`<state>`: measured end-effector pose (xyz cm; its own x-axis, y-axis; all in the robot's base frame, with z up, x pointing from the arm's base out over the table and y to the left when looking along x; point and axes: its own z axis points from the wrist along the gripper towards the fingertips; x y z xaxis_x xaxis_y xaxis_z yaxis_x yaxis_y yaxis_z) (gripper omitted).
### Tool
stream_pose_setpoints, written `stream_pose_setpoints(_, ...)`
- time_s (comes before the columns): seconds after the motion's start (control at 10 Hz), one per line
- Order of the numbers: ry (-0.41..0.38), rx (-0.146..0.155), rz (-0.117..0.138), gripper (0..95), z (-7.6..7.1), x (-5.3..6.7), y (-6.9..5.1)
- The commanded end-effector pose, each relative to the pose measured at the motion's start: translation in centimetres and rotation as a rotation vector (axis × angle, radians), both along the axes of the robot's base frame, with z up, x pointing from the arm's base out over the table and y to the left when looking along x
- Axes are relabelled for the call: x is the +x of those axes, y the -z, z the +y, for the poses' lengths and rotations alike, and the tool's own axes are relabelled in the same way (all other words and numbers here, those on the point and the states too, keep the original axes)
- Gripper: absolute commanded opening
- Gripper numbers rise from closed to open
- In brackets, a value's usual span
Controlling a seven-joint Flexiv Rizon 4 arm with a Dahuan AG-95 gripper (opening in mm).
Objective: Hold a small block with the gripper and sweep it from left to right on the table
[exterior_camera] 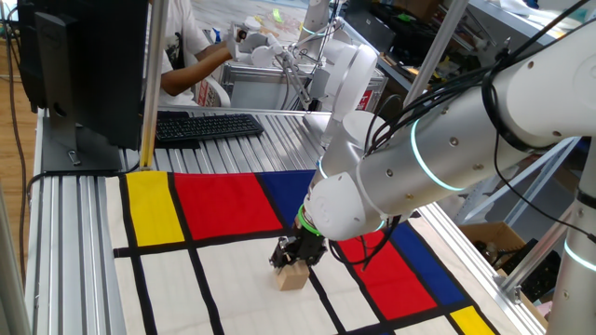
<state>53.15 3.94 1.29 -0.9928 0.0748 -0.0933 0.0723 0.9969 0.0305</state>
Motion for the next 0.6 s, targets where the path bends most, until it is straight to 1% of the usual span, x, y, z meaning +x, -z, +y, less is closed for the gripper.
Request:
stream_pose_setpoints(0.1,0.000,0.007,-0.001,0.0,0.10,-0.05,0.05)
stream_pose_setpoints(0.2,0.002,0.004,-0.003,0.0,0.21,-0.11,-0.03)
stream_pose_setpoints(0.6,0.007,0.008,-0.003,0.0,0.67,-0.26,0.02)
